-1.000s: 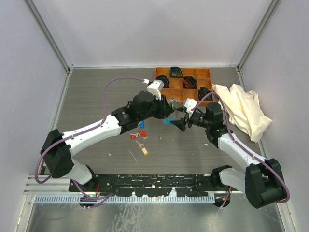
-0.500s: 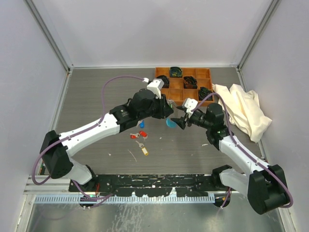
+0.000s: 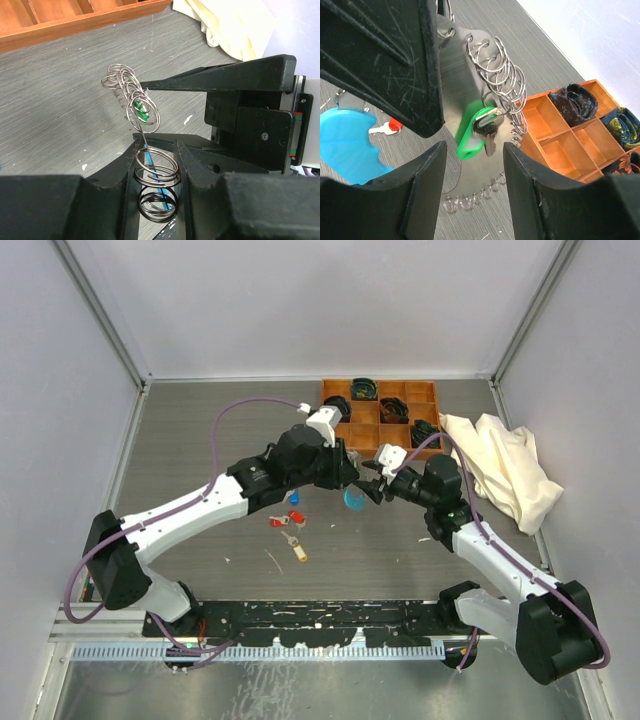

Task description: Remove the keys from the keyring

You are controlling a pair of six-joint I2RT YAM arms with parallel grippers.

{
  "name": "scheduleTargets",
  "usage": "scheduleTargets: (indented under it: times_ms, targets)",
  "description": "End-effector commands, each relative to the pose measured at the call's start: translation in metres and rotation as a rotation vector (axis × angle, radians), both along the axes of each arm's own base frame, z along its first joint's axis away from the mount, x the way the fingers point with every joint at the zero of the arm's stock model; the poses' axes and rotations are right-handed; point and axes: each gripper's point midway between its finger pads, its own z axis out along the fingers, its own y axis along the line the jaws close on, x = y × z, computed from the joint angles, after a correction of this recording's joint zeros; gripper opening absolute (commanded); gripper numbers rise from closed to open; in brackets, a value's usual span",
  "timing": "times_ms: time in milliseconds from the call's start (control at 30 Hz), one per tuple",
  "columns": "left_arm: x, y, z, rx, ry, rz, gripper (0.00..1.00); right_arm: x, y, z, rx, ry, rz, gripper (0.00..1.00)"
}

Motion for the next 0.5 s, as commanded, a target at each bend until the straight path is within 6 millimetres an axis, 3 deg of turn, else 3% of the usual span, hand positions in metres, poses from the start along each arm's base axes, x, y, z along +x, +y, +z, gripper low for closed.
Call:
scheduleTargets:
  times_ms: [0,233,467]
  targets:
    - [-0.004,-0.006,0.051,-0.109,-0.073,-0.019,0.0,0.003,0.005,0.043,0.05,-0.131,0.011,0.55]
    - [-0.008,-0.008,0.055,-0.114,-0.077,-0.037,0.0,0.0,0.01,0.044,0.05,-0.144,0.04,0.53]
    - [-0.007,-0.001,0.054,-0.081,-0.098,-0.03,0.0,-0.011,0.015,0.044,0.037,-0.139,0.111,0.33]
